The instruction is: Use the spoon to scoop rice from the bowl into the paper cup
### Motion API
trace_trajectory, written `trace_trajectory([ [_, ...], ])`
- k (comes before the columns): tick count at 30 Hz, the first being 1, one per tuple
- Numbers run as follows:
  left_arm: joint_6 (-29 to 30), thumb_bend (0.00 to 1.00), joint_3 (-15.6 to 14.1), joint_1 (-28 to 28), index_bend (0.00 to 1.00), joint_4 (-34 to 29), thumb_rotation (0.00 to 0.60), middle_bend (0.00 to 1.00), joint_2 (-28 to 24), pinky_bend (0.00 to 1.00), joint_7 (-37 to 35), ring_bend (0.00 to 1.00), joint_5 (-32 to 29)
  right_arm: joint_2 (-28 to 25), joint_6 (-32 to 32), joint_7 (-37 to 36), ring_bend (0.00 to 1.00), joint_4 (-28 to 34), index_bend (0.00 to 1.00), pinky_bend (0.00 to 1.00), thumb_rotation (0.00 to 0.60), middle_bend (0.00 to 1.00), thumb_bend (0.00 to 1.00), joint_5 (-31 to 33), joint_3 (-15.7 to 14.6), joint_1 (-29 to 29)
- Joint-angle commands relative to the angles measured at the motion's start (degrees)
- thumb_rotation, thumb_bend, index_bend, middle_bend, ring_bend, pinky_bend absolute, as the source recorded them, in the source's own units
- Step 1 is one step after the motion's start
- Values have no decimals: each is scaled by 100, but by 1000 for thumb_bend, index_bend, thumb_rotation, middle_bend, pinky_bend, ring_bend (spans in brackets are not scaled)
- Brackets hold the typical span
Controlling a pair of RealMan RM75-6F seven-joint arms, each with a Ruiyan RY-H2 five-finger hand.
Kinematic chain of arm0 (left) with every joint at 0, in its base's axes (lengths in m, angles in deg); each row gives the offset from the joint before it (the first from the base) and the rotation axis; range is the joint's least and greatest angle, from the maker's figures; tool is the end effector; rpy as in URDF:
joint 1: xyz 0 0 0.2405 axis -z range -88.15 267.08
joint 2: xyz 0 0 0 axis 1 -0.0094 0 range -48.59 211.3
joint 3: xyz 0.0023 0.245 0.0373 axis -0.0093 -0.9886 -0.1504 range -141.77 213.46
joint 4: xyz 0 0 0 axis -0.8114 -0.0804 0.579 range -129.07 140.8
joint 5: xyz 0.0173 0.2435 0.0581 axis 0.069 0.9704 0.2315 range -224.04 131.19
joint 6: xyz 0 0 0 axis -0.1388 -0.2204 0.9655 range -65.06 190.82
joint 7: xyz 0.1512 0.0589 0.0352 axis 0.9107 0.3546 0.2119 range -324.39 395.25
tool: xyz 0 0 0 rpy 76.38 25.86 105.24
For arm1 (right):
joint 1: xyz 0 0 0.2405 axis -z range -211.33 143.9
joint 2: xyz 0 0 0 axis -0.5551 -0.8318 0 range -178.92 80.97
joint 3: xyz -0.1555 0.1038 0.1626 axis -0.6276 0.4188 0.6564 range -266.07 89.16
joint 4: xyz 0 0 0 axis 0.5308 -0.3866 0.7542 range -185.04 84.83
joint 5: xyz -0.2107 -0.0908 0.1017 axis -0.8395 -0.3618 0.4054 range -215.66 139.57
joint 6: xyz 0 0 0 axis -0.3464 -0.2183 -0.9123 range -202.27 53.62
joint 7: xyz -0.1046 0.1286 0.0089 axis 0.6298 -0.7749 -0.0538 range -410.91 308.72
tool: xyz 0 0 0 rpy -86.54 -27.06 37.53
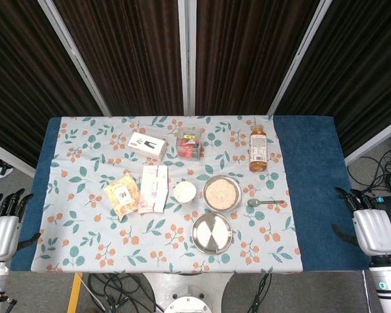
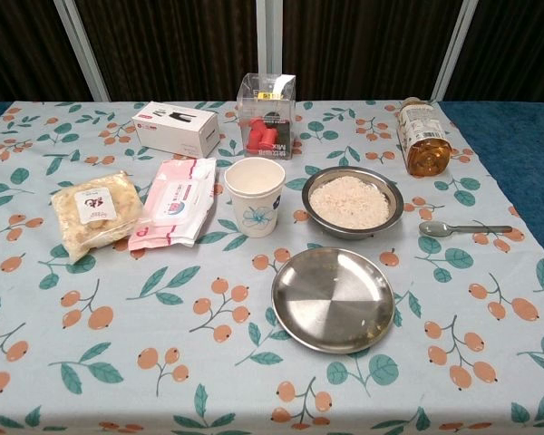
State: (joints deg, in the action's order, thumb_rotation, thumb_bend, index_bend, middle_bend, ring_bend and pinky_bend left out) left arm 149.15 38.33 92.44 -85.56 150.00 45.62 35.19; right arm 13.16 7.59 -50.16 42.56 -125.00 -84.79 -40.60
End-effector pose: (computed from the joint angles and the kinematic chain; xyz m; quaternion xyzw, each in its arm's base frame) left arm -0.3305 0.1926 0.0998 -0.5855 -0.3782 -0.3321 0.6356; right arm -0.3145 -0.2206 0.1215 0.6219 -0.3710 0.3780 0.5768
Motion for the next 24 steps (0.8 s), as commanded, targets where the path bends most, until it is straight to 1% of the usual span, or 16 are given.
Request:
trace_trajectory([
  [1, -24, 65, 1, 5, 206, -37, 600, 185, -28, 54, 5, 134, -9, 8, 3, -13, 152, -3, 149, 238, 600, 287, 123, 2, -4, 2],
  [6, -12, 65, 2, 2, 206, -31, 600, 185, -40, 54, -26, 134, 20, -2, 16, -135, 155, 39, 149, 238, 600, 294, 123, -39, -33, 10],
  [10, 6, 65, -2, -16, 206, -13, 600, 185, -31, 54, -54, 134, 28, -85, -202, -343, 157, 127, 149, 239, 600, 318, 123, -198, -98, -128],
  [12, 19, 65, 1, -21, 206, 1, 600, 185, -20, 54, -76, 134, 40, -101, -418, -332, 156, 160, 149, 227, 600, 324, 123, -255, -90, -288],
  [14, 29, 65, -1, -23, 206, 25, 600, 185, -15, 54, -104, 134, 62, -60, -724, -210, 142, 189, 162, 179, 600, 324, 123, -231, -53, -497],
  [16, 31, 65, -12, -27, 206, 48, 600, 185, -23, 54, -143, 134, 86, 39, -1047, -89, 117, 166, 228, 123, 600, 328, 122, -156, -14, -701],
  [20, 48, 65, -22, -58, 206, 113, 600, 185, -20, 54, -238, 134, 87, 411, -1828, 205, 110, -49, 297, 109, 600, 370, 121, 190, 126, -1196],
  [24, -10, 65, -27, -64, 206, 150, 600, 185, -20, 54, -328, 134, 41, 914, -2309, 568, 112, -521, 336, 109, 600, 396, 122, 508, 264, -1580],
])
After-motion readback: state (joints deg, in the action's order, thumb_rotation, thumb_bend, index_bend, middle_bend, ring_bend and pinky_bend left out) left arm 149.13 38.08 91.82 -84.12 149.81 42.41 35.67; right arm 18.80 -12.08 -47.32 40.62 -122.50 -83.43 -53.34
